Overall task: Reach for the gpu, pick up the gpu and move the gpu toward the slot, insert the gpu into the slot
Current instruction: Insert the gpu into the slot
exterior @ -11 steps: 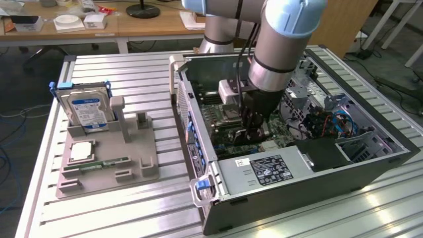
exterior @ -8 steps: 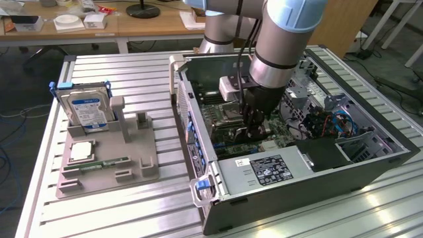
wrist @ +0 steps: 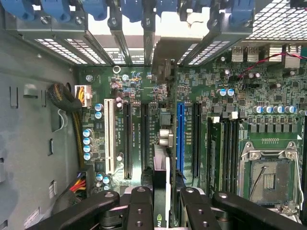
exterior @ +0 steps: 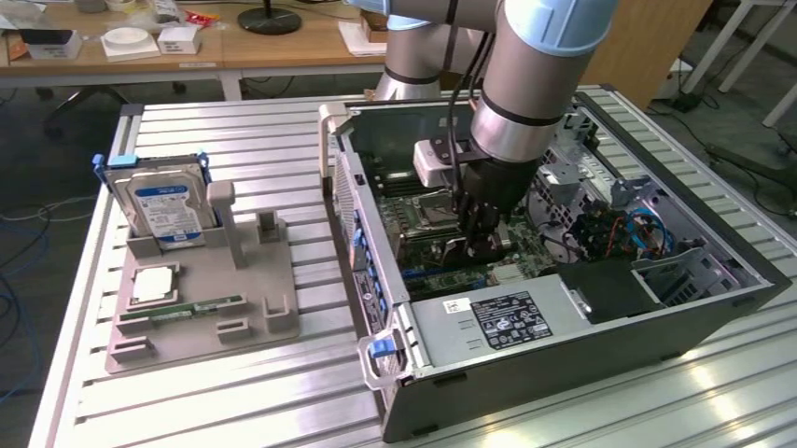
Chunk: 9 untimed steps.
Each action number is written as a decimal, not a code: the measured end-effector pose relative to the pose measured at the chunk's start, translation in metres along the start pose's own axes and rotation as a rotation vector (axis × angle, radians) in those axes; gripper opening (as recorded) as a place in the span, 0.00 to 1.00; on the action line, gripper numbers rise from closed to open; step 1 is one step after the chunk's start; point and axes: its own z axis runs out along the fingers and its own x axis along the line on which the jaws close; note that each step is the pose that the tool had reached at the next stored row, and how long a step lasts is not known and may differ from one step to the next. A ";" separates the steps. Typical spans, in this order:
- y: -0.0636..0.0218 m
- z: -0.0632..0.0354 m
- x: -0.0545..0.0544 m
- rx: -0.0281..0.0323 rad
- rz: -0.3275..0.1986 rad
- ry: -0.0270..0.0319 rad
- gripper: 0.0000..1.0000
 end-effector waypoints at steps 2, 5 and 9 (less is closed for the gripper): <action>0.0002 0.0000 0.000 0.0001 0.000 0.0001 0.27; 0.0011 -0.0001 0.000 0.0000 0.001 0.0002 0.27; 0.0011 0.0004 -0.002 0.0000 0.001 0.0000 0.27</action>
